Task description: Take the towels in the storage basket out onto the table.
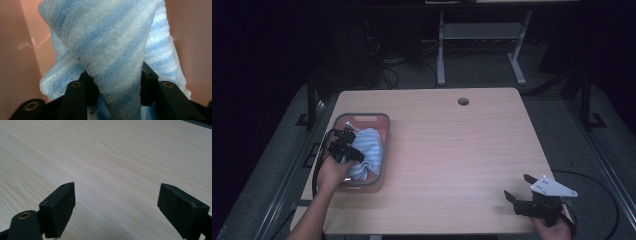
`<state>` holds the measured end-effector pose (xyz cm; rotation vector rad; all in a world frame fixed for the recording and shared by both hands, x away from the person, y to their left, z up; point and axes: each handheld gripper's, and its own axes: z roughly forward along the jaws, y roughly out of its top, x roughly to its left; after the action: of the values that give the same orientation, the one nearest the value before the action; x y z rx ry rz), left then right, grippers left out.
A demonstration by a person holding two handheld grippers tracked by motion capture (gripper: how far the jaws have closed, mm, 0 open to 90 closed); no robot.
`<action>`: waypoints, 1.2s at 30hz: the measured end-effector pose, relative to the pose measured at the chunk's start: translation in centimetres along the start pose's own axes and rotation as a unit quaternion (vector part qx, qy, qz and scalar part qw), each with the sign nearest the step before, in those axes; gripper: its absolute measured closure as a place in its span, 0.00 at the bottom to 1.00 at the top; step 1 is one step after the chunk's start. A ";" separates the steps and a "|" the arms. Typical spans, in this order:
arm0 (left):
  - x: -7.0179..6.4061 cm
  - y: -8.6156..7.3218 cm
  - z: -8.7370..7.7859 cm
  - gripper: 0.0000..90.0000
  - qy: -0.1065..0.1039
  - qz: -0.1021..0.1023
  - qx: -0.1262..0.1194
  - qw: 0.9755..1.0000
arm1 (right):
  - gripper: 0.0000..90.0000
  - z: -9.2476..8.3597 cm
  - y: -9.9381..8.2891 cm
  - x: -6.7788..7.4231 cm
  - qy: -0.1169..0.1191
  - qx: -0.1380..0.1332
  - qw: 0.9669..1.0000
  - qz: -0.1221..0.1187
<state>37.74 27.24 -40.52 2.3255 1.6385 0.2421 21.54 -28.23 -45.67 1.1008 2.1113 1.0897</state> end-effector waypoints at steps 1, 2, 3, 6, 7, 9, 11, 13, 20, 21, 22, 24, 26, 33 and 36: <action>0.0 0.0 0.0 0.67 -0.001 0.002 0.002 1.000 | 0.16 0.0 0.0 0.0 0.000 0.000 1.000 0.000; 0.1 0.0 0.1 0.69 -0.001 0.003 0.002 1.000 | 0.16 0.0 0.0 0.0 0.000 0.000 1.000 0.000; 0.1 -0.1 0.1 0.70 -0.003 0.002 0.003 1.000 | 0.16 0.0 0.0 0.0 0.000 0.000 1.000 0.001; 0.1 -0.1 0.2 0.74 -0.009 0.010 0.008 1.000 | 0.16 -0.1 0.0 0.0 0.000 0.000 1.000 0.000; 0.1 -0.1 0.2 0.74 -0.011 0.010 0.009 1.000 | 0.16 -0.1 0.0 0.0 0.000 0.000 1.000 0.000; 0.1 -0.1 0.1 0.75 -0.013 0.011 0.009 1.000 | 0.16 -0.1 0.0 0.0 0.000 0.000 1.000 0.001; 0.2 -0.1 0.0 0.76 -0.016 0.009 0.007 1.000 | 0.16 0.0 0.0 0.1 0.000 0.000 1.000 0.001; 0.5 -0.2 -0.2 0.77 -0.020 0.006 0.001 1.000 | 0.16 0.1 0.1 0.2 0.001 -0.001 1.000 0.000; 0.7 -1.1 -1.3 0.77 -0.038 0.000 -0.030 0.999 | 0.16 0.1 0.1 0.2 -0.001 0.001 1.000 0.002; 0.7 -1.3 -1.5 0.77 -0.040 0.001 -0.036 0.999 | 0.16 0.1 0.1 0.2 -0.001 0.000 1.000 0.005; 0.8 -1.4 -1.8 0.77 -0.042 0.001 -0.041 0.998 | 0.16 0.1 0.1 0.2 -0.001 0.000 1.000 0.003; 0.9 -1.7 -2.3 0.77 -0.049 -0.001 -0.050 0.998 | 0.16 0.2 0.1 0.3 -0.001 0.001 1.000 0.002; 1.0 -2.0 -2.8 0.77 -0.051 -0.003 -0.060 0.997 | 0.16 0.2 0.1 0.4 -0.002 0.002 1.000 0.002; 2.0 -2.8 -3.9 0.77 -0.081 -0.017 -0.095 0.992 | 0.16 0.1 0.1 0.2 -0.006 0.001 1.000 0.005; 2.0 -3.0 -4.3 0.77 -0.090 -0.020 -0.107 0.990 | 0.16 0.1 0.1 0.2 -0.007 0.003 1.000 0.004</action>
<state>34.46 30.62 -37.46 2.0892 1.4913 0.1842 21.52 -27.97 -45.65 1.1171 2.1021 1.0785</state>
